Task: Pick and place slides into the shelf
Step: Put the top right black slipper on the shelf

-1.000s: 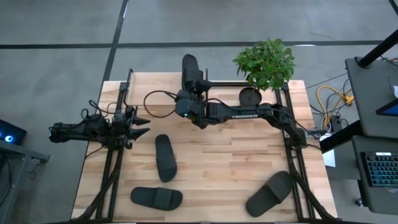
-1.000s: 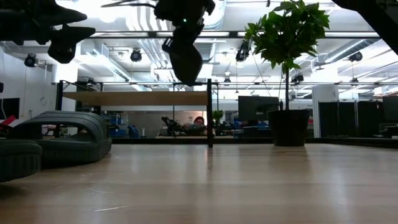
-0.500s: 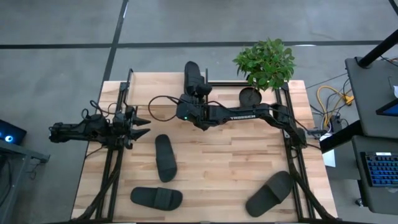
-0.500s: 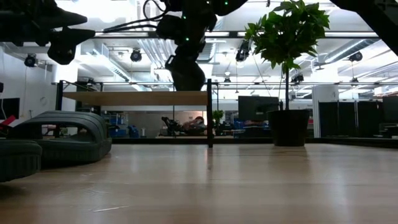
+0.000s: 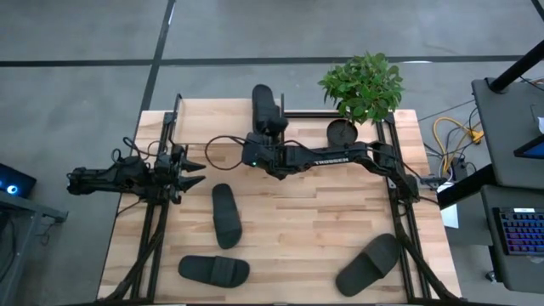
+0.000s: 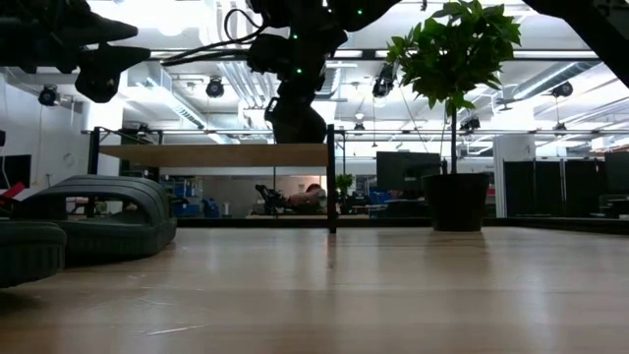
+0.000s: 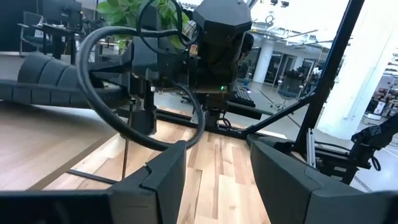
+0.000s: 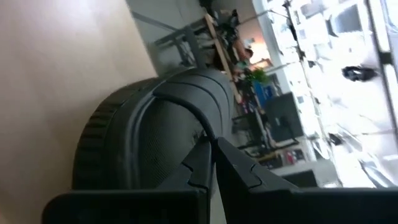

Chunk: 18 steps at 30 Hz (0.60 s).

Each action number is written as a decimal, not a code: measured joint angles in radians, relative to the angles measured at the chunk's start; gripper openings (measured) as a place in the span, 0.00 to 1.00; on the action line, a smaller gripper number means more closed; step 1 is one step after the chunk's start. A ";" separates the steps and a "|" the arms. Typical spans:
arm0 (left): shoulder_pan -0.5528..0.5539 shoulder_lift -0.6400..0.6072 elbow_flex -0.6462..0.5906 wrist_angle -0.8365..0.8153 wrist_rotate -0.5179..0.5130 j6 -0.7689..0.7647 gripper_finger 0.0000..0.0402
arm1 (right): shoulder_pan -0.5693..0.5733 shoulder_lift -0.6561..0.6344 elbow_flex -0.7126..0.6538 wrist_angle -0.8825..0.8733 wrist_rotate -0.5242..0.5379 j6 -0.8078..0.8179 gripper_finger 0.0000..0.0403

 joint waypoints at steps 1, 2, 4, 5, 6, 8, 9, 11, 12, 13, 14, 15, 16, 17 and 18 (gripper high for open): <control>0.000 0.000 0.000 0.000 0.000 0.000 0.41 | 0.000 0.000 0.000 -0.001 -0.019 0.000 0.02; 0.000 0.000 0.000 0.000 0.000 0.000 0.41 | 0.000 0.000 0.000 -0.002 -0.034 0.000 0.02; 0.000 0.000 0.000 0.000 0.000 0.000 0.41 | 0.000 0.000 0.001 -0.002 -0.050 0.002 0.03; 0.000 0.000 0.000 0.000 0.000 0.000 0.41 | 0.000 0.000 0.001 -0.002 -0.052 0.010 0.04; 0.000 0.000 0.000 0.000 0.000 0.000 0.41 | 0.000 0.000 0.001 -0.003 -0.053 0.022 0.05; 0.000 0.000 0.000 0.000 0.000 0.000 0.41 | 0.001 0.000 0.001 -0.008 -0.053 0.034 0.08; 0.000 0.000 0.000 0.000 0.000 0.000 0.41 | 0.002 0.000 0.001 -0.010 -0.054 0.035 0.10; 0.000 0.000 0.000 0.000 0.000 0.000 0.41 | 0.006 0.000 0.001 -0.014 -0.061 0.034 0.14; 0.000 0.000 0.000 0.000 0.000 -0.001 0.41 | 0.008 0.000 0.001 -0.019 -0.069 0.034 0.16; 0.000 0.000 0.000 0.000 0.000 0.000 0.41 | 0.011 0.000 0.001 -0.020 -0.073 0.035 0.18; 0.000 0.000 0.000 0.000 0.000 0.000 0.41 | 0.014 0.000 0.001 -0.021 -0.073 0.034 0.20; 0.000 0.000 0.000 0.000 0.000 0.000 0.41 | 0.017 0.000 0.001 -0.024 -0.076 0.034 0.22; 0.000 0.000 0.000 0.000 0.000 0.000 0.41 | 0.021 0.000 0.001 -0.025 -0.076 0.034 0.24; 0.000 0.000 0.000 0.000 0.000 -0.001 0.41 | 0.023 0.000 0.001 -0.025 -0.076 0.034 0.25; 0.000 0.000 0.000 0.000 0.000 -0.001 0.41 | 0.027 0.000 0.001 -0.025 -0.076 0.035 0.27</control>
